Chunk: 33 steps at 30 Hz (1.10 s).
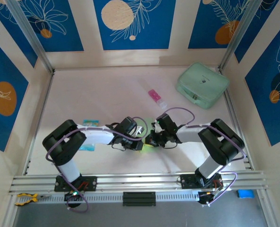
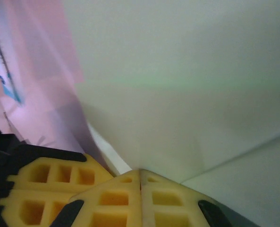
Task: Fold a paper plane with a square sheet of paper (pick it up from the middle)
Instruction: Fold the triangle a second time at the center of the table.
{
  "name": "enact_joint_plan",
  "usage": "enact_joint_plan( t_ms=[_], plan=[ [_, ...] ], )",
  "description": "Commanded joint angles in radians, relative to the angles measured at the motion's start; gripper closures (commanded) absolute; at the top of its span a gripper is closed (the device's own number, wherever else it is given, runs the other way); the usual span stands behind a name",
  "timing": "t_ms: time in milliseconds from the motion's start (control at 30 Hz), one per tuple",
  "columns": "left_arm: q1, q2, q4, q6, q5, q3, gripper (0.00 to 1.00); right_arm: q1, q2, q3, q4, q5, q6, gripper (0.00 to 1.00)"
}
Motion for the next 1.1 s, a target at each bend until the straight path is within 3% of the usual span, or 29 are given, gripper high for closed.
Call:
enact_joint_plan(
  t_ms=[0, 600, 1067],
  plan=[
    [0.005, 0.052, -0.078, 0.002, -0.059, -0.032, 1.00, -0.018, 0.034, -0.024, -0.006, 0.029, 0.008, 1.00],
    [0.005, 0.096, -0.095, 0.029, -0.060, -0.031, 1.00, -0.182, 0.048, 0.019, 0.002, 0.030, -0.040, 1.00],
    [0.004, 0.098, -0.100, 0.034, -0.063, -0.028, 1.00, -0.238, 0.030, 0.068, -0.095, 0.192, -0.066, 1.00]
  ],
)
